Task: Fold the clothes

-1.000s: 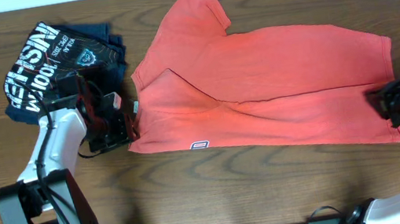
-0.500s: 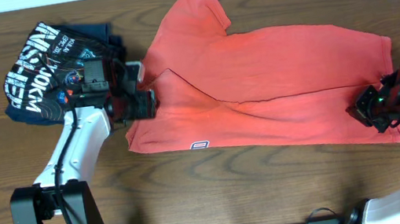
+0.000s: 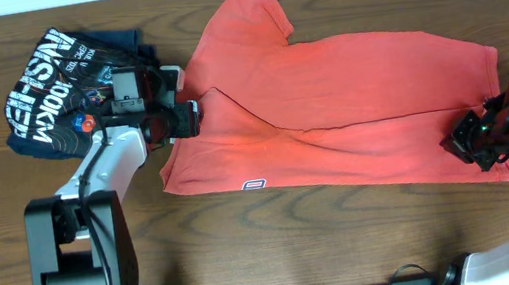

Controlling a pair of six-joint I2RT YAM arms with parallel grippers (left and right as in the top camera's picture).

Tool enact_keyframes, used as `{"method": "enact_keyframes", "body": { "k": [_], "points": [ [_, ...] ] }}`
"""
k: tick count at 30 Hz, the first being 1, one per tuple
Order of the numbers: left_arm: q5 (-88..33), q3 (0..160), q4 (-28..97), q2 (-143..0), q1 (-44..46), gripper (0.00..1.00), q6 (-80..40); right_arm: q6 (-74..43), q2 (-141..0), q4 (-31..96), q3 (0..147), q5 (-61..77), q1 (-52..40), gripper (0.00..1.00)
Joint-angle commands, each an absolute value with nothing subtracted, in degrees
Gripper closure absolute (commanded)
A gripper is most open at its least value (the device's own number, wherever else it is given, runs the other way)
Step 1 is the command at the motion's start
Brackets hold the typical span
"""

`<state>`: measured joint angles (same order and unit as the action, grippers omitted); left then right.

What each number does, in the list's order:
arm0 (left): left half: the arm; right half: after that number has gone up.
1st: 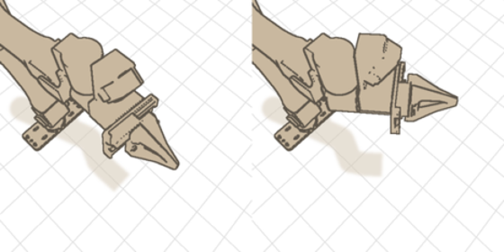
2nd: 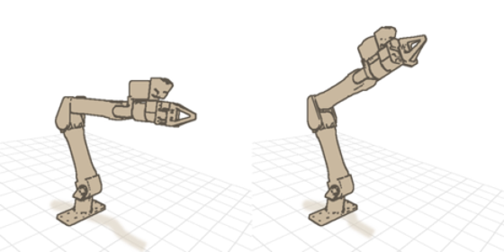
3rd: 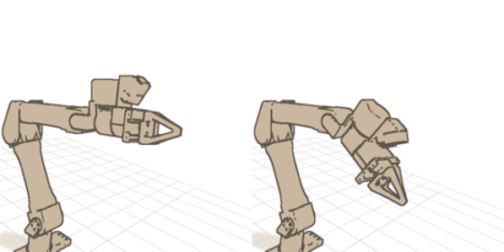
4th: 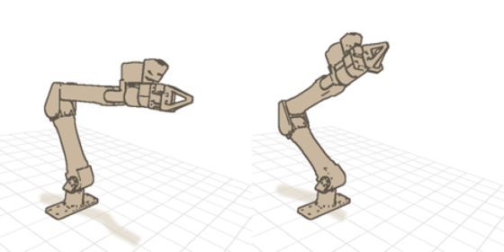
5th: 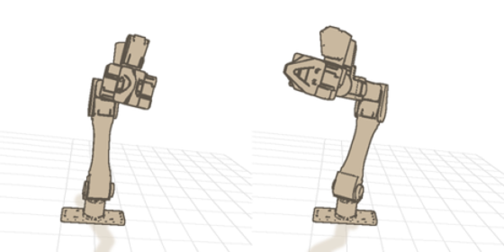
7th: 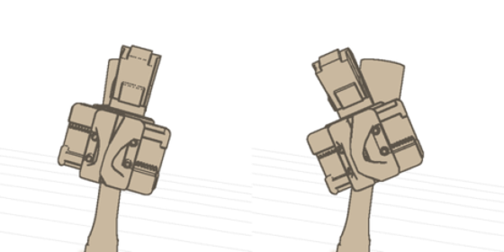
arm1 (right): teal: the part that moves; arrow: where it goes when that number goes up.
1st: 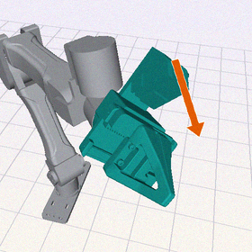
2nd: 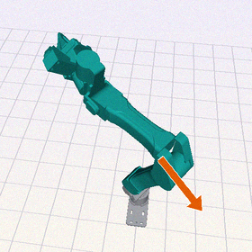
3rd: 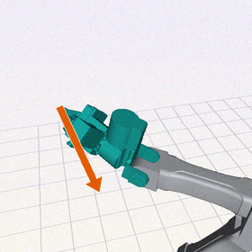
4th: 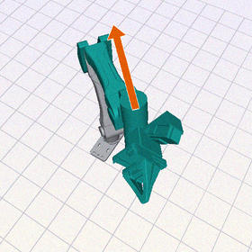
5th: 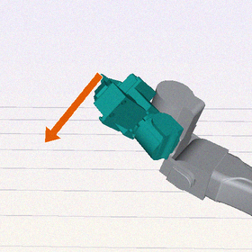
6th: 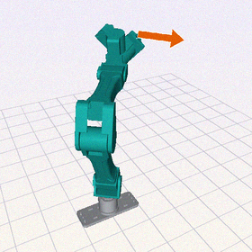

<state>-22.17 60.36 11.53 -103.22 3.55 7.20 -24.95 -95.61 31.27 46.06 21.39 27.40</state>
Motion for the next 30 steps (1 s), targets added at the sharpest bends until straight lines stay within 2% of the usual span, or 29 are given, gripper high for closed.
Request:
{"method": "enact_keyframes", "body": {
  "k": [1,3,6,8,9,11,14,19,20,22,24,26,27,28,30],
  "points": [
    [-24.73,61.43,10.2,-103.85,3.64,0.45,7.03,-24.14,-94.83,31.97,45.95,21.02,26.5,0.91],
    [-27.55,61.43,9.34,-103.85,3.62,0.52,7.03,-24.14,-94.83,32.23,45.95,21.02,26.5,0.91],
    [-30.72,61.43,8.4,-103.85,3.64,0.71,6.98,-24.16,-94.83,32.49,45.95,21.02,26.5,0.91],
    [-30.35,61.43,8.36,-103.85,3.62,0.74,6.98,-24.18,-94.83,32.62,45.95,21.02,26.5,0.91],
    [-28.38,61.41,8.67,-103.85,3.62,0.73,6.94,-24.18,-94.83,32.67,45.95,21.04,26.5,0.91],
    [-24.8,61.41,9.21,-103.85,3.62,0.56,6.52,-24.16,-94.83,32.82,45.95,21.02,26.5,0.91],
    [-22.33,61.41,9.26,-104.27,3.62,0.46,6.61,-24.16,-94.83,33.12,45.95,21.02,26.5,0.91],
    [-20.73,61.41,8.64,-107.48,3.62,0.43,6.76,-24.16,-94.83,33.56,45.95,20.99,26.5,0.91],
    [-21.78,61.41,8.67,-108.03,3.64,0.47,6.79,-24.16,-94.83,33.67,45.95,20.99,26.5,0.91],
    [-25.34,61.41,8.64,-108.36,3.64,0.63,6.79,-24.16,-94.83,33.69,45.95,21.02,26.5,0.91],
    [-30.0,61.54,7.75,-108.12,3.64,0.74,6.76,-24.16,-94.83,33.71,45.95,21.02,26.5,0.91],
    [-35.16,61.93,6.59,-107.66,3.64,0.81,6.76,-24.16,-94.83,33.71,45.95,21.02,26.5,0.91],
    [-36.42,62.08,6.26,-107.39,3.64,0.81,6.74,-24.16,-94.83,33.74,45.95,21.02,26.5,0.91],
    [-37.56,62.26,6.0,-107.0,3.64,0.86,6.66,-24.16,-94.83,33.85,45.95,21.02,26.5,0.91],
    [-38.41,62.28,5.15,-106.26,3.64,0.87,6.55,-24.16,-94.83,33.89,45.95,20.99,26.5,0.91]
  ]
}}
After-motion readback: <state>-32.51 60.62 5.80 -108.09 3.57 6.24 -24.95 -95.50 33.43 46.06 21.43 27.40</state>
